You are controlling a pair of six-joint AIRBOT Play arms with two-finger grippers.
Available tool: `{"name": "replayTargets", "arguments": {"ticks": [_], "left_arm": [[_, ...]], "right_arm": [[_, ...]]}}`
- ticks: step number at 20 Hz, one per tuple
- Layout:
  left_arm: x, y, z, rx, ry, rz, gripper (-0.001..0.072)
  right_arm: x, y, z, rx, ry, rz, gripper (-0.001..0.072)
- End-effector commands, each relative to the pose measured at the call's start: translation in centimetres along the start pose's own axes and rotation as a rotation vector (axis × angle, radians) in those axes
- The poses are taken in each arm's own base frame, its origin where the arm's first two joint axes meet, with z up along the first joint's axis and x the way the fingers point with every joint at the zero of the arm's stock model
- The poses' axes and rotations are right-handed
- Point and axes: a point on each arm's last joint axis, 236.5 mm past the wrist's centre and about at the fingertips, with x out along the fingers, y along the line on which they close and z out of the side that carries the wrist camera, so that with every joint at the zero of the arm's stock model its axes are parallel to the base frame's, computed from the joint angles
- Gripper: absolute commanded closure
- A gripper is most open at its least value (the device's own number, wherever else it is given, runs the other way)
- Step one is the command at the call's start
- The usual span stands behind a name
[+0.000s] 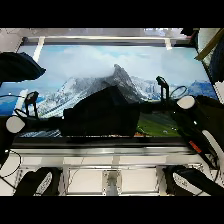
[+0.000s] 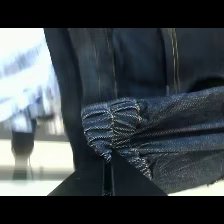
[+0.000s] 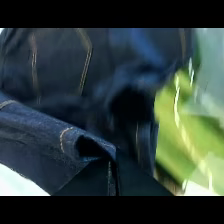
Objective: Fold the clothes and pants, and hang the long-sleeved shirts on hangers.
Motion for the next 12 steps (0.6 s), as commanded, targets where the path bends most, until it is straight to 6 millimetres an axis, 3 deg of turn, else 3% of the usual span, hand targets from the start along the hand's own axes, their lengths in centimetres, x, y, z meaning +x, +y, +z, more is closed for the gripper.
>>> {"name": "replayTargets", "arguments": {"ticks": [1, 3, 6, 9, 12], "left_arm": [[2.0, 0.7, 4.8, -0.023, -0.156, 0.021, 0.0688], [3.5, 0.8, 5.7, -0.03, -0.162, 0.022, 0.0688], [5.5, 1.1, 7.6, -0.039, -0.209, 0.023, 0.0688], [7.3, 1.4, 9.4, -0.046, -0.26, 0.024, 0.0688], [10.1, 2.2, 8.6, -0.056, -0.202, 0.045, 0.0688]], "right_arm": [[3.2, -0.7, 5.2, -0.026, -0.078, -0.033, 0.0692], [5.2, -0.3, 8.0, -0.048, -0.08, -0.023, 0.0692], [8.5, -0.4, 10.5, -0.063, -0.069, -0.015, 0.0692], [12.2, -1.4, 11.3, -0.054, -0.044, -0.017, 0.0692], [15.2, -2.5, 11.2, 0.001, -0.019, 0.002, 0.0692]]}}
